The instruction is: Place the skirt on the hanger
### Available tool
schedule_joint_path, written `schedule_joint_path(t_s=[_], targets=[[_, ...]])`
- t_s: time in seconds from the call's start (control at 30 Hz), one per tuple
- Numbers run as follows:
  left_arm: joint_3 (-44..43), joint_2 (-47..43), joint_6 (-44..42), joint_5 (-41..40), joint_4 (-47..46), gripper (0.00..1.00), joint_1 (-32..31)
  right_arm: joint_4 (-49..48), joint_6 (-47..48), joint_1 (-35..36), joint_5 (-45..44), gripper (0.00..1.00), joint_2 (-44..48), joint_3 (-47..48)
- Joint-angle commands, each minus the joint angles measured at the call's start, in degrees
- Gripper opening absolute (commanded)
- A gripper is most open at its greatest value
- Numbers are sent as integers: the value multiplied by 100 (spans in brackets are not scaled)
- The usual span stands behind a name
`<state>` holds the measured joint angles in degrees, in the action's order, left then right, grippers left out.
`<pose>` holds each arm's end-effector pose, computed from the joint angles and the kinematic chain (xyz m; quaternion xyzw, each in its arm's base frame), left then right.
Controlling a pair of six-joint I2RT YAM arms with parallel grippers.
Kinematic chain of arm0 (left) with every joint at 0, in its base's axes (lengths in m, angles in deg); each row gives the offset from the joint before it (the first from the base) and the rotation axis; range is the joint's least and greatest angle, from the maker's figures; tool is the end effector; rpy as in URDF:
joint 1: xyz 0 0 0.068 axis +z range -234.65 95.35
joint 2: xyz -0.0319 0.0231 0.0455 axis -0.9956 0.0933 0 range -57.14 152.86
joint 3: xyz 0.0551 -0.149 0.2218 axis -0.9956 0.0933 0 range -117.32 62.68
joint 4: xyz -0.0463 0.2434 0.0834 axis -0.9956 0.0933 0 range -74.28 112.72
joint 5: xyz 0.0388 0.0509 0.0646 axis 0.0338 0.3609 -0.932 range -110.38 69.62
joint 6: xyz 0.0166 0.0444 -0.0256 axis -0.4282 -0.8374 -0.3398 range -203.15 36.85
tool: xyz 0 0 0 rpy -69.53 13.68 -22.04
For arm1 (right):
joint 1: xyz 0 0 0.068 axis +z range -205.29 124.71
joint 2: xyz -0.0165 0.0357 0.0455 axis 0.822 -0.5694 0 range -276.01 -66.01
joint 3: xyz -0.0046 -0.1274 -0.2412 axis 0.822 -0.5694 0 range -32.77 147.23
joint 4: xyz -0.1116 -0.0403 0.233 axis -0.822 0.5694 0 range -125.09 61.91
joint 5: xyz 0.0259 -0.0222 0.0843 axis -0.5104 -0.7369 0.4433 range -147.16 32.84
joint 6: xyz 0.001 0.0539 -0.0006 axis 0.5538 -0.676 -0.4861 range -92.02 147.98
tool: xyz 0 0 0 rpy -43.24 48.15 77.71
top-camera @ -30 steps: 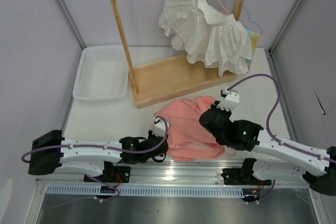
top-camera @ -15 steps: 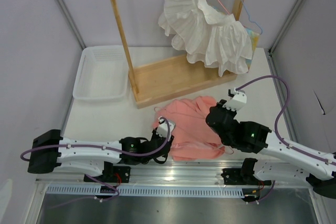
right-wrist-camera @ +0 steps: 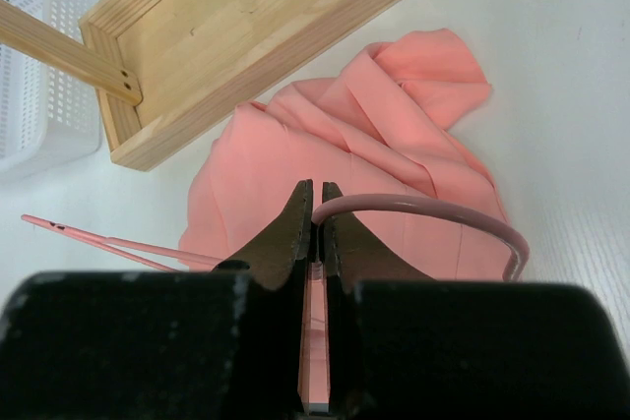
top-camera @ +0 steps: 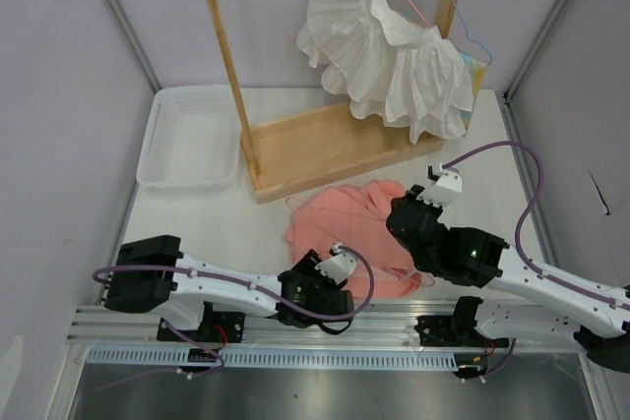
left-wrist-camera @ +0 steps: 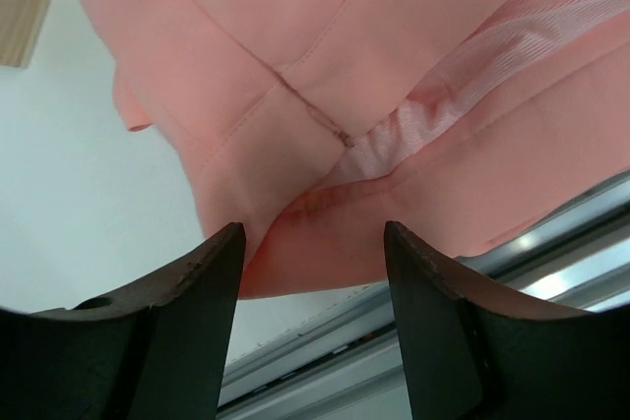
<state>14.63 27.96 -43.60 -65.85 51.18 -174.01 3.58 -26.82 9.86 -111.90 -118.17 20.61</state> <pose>0.0283 -0.2587 0.1825 0.3306 0.8515 0.0383 0.4051 0.1007 0.1481 0.3297 0.1309 0.8114 0.1341 0.5536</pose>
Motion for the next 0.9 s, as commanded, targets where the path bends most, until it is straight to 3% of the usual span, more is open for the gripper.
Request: schedule_joint_path(t_s=[0.0,0.17,0.37,0.47,0.53,0.57,0.7,0.87], targets=[[-222,-28,133,-708,559,65,-46,-194,-30,-37,-221,0,101,93],[-310,270,325,-937,998,70,112,-211,-30,-81,-177,0,162,49],[-11,-11,123,-823,541,68,446,-238,-21,-90,-151,0,232,-12],[41,-169,9,-893,366,59,499,-281,-4,-98,-142,0,259,-56],[164,-309,-253,-762,42,39,630,-308,14,-107,-125,0,268,-65],[208,-353,-272,-561,-65,23,813,-317,14,-107,-125,0,277,-65],[577,-897,-422,-34,-794,1,1184,-369,58,-116,-107,0,303,-91],[1489,-2266,-352,960,-1831,0,1973,-431,93,-99,-54,0,347,-109]])
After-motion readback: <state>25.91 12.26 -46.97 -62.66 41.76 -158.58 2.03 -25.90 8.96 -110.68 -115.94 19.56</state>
